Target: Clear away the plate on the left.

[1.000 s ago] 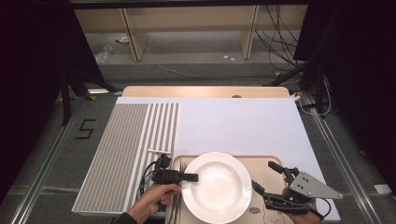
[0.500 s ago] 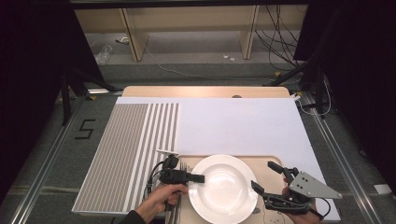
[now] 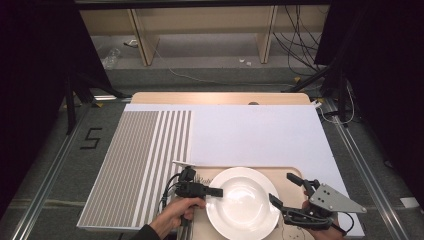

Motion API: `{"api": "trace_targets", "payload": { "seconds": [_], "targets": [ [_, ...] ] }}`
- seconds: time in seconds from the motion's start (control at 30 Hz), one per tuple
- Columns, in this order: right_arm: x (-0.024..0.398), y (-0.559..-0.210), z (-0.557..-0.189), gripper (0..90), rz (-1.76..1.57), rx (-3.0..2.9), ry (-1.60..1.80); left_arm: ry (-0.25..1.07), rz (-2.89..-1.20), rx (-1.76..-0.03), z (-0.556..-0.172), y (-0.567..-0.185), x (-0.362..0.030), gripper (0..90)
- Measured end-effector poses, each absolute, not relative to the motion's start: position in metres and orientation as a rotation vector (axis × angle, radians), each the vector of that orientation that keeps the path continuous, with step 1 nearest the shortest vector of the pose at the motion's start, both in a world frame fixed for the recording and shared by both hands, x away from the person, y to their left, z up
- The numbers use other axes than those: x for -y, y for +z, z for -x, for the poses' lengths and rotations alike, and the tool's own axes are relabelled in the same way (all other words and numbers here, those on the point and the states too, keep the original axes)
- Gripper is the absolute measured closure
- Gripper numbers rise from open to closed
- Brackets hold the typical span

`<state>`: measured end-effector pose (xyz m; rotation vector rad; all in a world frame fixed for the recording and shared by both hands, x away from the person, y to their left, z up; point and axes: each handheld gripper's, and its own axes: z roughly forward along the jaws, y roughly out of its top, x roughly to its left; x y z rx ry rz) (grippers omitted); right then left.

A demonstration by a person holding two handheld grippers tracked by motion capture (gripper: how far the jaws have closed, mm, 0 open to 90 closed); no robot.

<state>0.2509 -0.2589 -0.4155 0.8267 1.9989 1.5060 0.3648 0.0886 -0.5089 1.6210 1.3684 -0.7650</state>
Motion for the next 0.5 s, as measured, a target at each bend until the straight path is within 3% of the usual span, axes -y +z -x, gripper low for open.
{"api": "trace_targets", "payload": {
  "seconds": [0.5],
  "targets": [
    [0.258,-0.4158,-0.2507,20.5,-0.824,-2.002,1.504,-0.733,-1.66,-1.375,-0.3664,-0.5107,-0.0868,79.7]
  ]
}}
